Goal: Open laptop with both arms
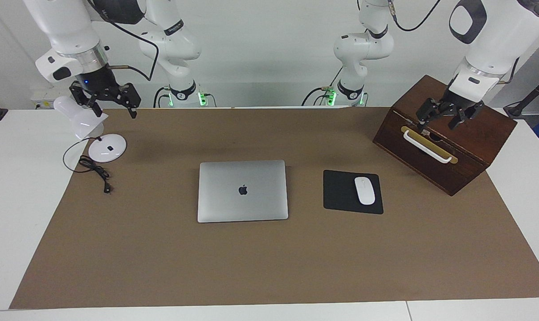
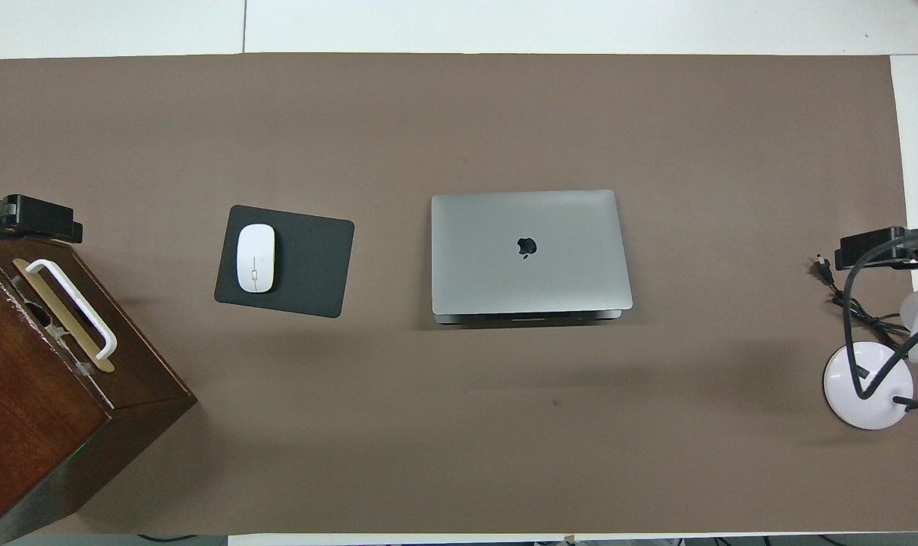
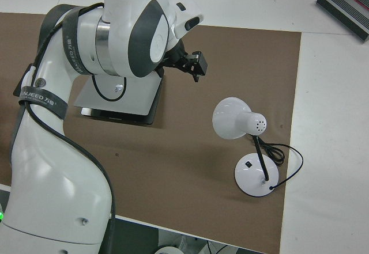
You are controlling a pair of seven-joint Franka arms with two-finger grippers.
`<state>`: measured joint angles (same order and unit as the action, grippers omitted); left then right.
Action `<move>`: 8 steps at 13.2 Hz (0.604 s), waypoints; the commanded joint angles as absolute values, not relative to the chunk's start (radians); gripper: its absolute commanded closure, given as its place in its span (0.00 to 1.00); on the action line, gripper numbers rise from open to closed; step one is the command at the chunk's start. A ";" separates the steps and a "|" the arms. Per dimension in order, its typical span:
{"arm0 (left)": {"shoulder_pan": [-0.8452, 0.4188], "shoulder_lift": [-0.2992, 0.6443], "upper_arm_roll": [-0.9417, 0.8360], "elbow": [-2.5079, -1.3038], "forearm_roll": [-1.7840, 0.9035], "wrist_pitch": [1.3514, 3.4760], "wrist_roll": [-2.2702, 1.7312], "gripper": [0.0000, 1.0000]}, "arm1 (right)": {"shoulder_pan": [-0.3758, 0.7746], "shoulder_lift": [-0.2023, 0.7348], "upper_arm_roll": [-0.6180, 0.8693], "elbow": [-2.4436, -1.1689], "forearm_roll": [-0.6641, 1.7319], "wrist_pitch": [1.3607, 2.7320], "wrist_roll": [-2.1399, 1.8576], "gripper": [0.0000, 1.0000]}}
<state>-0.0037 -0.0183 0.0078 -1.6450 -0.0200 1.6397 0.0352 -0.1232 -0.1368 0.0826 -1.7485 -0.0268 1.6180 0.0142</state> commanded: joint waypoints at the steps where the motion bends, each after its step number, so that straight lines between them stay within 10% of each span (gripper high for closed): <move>1: 0.006 -0.023 0.003 -1.643 -0.023 1.644 0.029 0.00 | -0.130 -0.167 0.084 -1.789 -0.014 1.632 -0.021 0.00; 8: 0.006 -0.023 0.005 -1.643 -0.023 1.644 0.029 0.00 | -0.150 -0.166 0.080 -1.799 -0.015 1.647 -0.064 0.00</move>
<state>-0.0037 -0.0183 0.0079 -1.6450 -0.0200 1.6397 0.0352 -0.1248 -0.1382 0.0785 -1.7604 -0.0267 1.6182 0.0060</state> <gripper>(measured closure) 0.000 0.000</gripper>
